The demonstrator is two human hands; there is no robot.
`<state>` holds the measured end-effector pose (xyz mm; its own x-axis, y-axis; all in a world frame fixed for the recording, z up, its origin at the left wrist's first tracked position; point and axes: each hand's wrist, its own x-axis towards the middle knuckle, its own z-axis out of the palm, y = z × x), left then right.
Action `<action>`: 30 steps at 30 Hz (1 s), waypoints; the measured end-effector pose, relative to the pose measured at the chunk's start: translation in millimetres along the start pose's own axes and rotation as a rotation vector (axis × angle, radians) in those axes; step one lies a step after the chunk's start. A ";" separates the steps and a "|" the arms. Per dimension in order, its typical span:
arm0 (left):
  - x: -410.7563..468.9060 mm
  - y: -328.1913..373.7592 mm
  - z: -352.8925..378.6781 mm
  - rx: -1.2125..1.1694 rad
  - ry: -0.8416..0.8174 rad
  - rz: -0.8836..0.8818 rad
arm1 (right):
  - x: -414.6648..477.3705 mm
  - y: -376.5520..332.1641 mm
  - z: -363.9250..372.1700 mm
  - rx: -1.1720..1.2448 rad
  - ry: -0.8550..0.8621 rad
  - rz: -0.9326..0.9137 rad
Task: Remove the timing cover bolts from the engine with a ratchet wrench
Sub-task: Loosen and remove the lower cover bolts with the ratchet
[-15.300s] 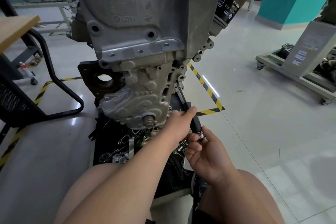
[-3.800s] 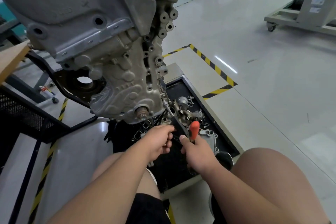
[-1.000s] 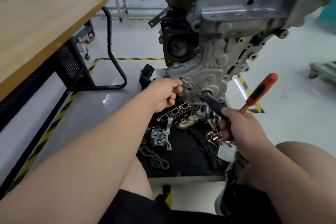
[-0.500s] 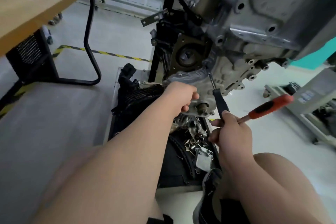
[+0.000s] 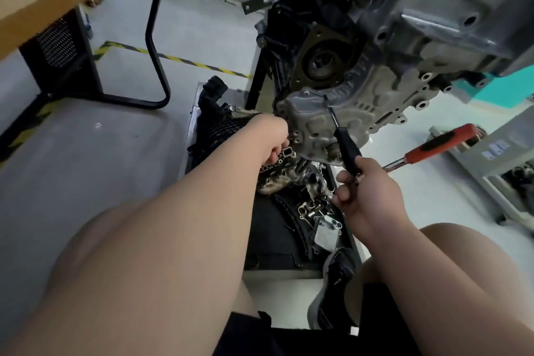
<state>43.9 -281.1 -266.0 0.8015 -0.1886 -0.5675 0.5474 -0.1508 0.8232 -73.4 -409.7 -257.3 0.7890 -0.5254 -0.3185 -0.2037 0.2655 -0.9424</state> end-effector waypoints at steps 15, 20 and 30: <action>5.3 -66.8 41.5 -0.249 -0.057 -0.211 | 2.6 41.5 -44.1 -0.176 -0.053 0.179; 7.1 -66.7 37.3 -0.367 -0.017 -0.194 | 7.4 45.6 -52.5 -0.187 -0.030 0.176; 29.4 -87.2 22.7 -0.445 0.021 -0.235 | 7.6 57.5 -34.1 -0.187 -0.089 0.236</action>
<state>14.3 -295.5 -354.8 0.6467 -0.1787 -0.7415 0.7594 0.2424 0.6038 -98.8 -426.0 -317.4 0.7533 -0.3919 -0.5281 -0.4837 0.2139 -0.8487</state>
